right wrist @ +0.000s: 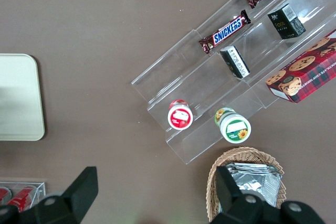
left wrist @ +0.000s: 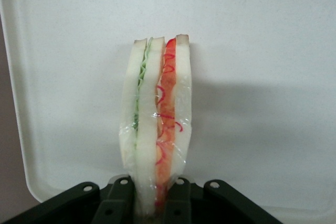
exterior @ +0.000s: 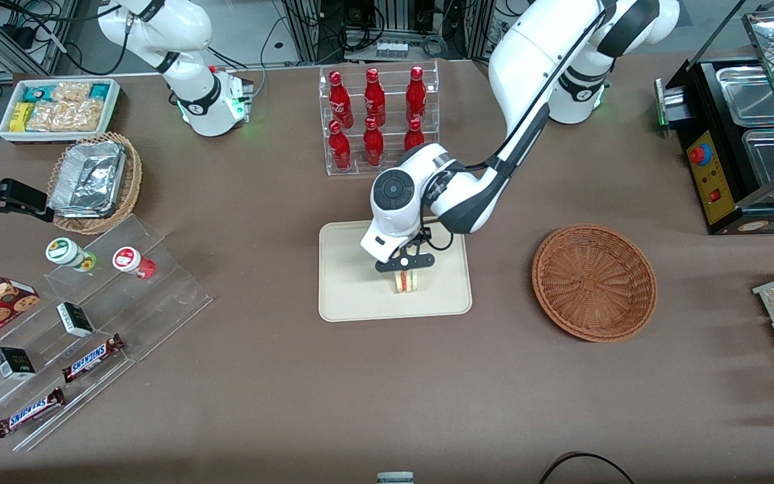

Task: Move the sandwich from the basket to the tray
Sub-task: 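Lower the sandwich onto the tray and open the left gripper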

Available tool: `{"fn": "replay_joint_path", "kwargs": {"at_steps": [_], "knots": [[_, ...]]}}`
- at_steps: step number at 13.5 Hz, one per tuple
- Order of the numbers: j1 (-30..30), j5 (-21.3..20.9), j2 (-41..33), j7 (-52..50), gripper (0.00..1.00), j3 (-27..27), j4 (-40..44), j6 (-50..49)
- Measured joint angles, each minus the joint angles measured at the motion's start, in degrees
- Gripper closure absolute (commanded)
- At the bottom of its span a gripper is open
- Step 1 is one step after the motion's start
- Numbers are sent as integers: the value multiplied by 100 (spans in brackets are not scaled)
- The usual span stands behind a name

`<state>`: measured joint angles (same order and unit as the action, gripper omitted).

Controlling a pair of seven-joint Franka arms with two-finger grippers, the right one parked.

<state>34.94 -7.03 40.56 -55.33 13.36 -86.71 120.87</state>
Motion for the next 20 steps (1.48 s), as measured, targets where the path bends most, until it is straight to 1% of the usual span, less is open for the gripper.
{"fn": "replay_joint_path", "kwargs": {"at_steps": [4,11,16,18,19,20], "knots": [[7,-135,67,2,100,3,10,179],[91,-150,217,-8,100,4,242,202],[143,-202,265,-275,100,3,264,202],[154,-206,272,-313,21,2,277,202],[154,-207,276,-324,0,-1,280,202],[154,-215,283,-332,0,-1,282,202]]}}
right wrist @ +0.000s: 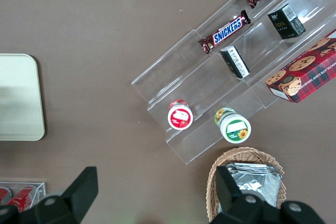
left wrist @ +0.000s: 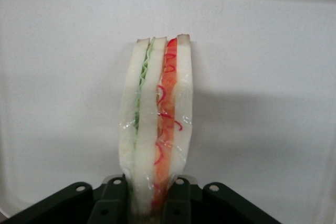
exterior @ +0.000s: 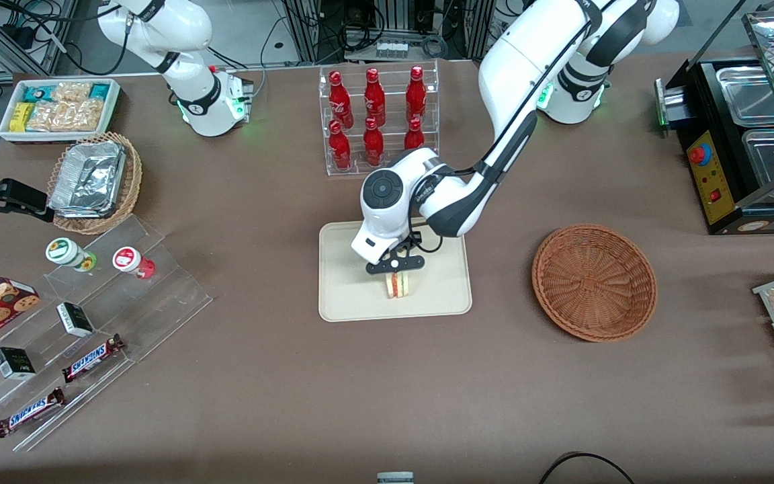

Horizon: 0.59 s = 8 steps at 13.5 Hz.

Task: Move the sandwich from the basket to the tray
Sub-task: 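Lower the sandwich onto the tray and open the left gripper, then raise the open left gripper off the sandwich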

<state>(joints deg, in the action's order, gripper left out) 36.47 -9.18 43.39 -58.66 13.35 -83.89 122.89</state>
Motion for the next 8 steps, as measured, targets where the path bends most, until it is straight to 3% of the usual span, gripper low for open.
{"fn": "replay_joint_path", "kwargs": {"at_steps": [8], "knots": [[0,-42,36,-52,0,-3,52,-1]]}}
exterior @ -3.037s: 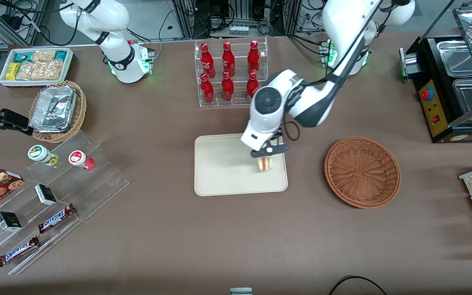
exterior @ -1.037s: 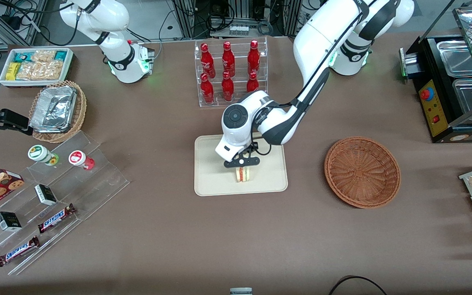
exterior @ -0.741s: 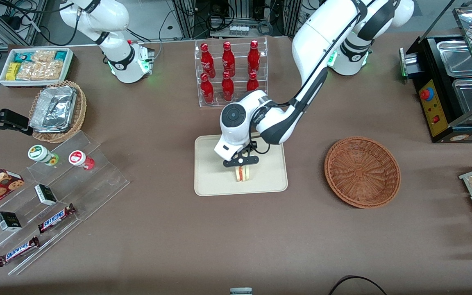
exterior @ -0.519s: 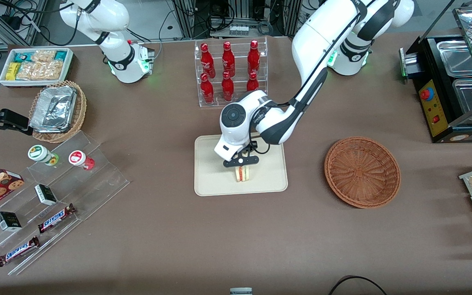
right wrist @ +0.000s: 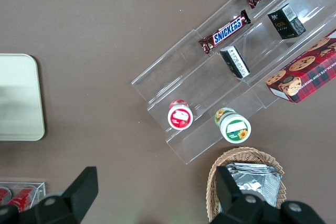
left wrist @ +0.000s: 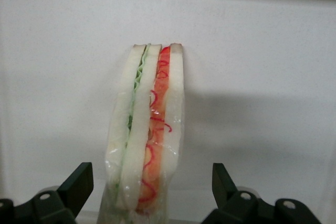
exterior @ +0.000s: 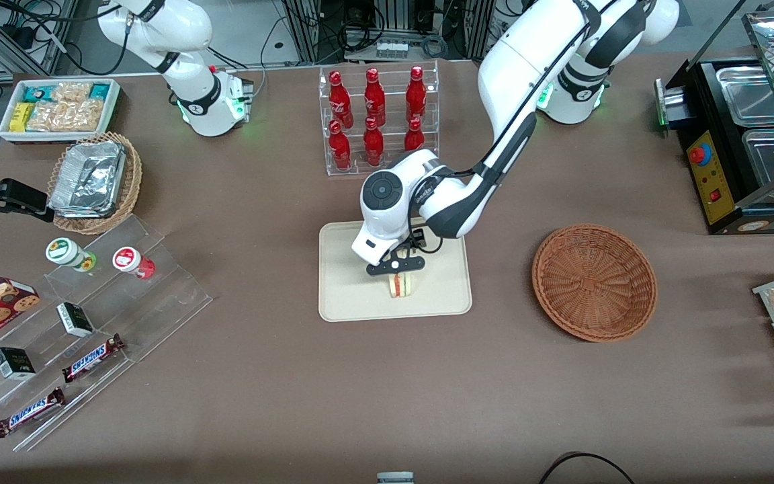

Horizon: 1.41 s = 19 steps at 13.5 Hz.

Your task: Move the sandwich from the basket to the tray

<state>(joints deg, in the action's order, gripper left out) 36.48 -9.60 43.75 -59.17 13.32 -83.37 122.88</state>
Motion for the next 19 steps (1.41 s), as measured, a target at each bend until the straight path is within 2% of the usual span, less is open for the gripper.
{"fn": "replay_joint_path", "kwargs": {"at_steps": [9,19], "knots": [[-2,0,-144,0,0,-21,129,-268],[-42,1,-811,287,0,-53,148,-1121]]}}
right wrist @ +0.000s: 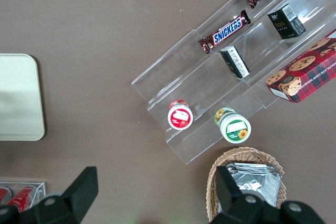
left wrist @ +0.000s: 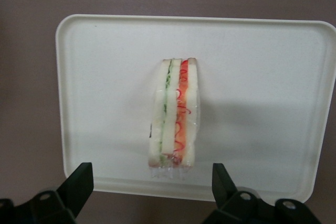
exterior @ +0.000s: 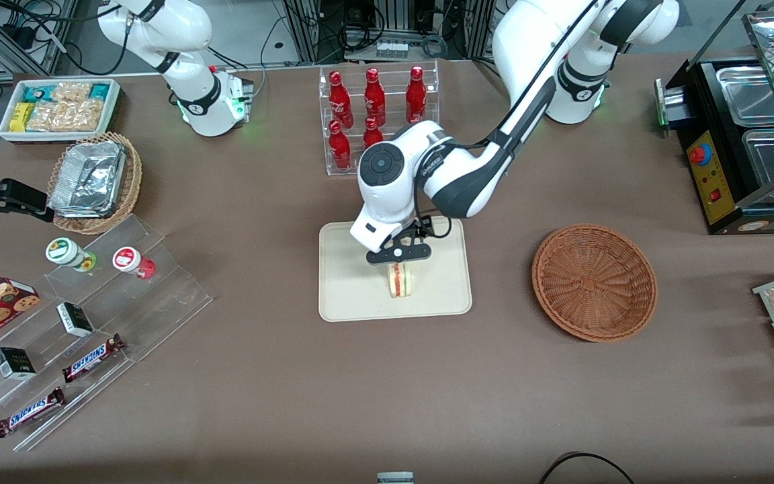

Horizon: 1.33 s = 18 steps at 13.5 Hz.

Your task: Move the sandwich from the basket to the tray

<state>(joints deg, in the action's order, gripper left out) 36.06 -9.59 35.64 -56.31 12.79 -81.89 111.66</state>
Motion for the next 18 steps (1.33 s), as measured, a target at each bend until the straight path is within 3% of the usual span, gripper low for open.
{"fn": "replay_joint_path", "kwargs": {"at_steps": [6,18], "knots": [[-362,0,-340,92,0,-35,-2,-551],[-2080,503,-1314,2136,0,-52,-161,-1288]]}}
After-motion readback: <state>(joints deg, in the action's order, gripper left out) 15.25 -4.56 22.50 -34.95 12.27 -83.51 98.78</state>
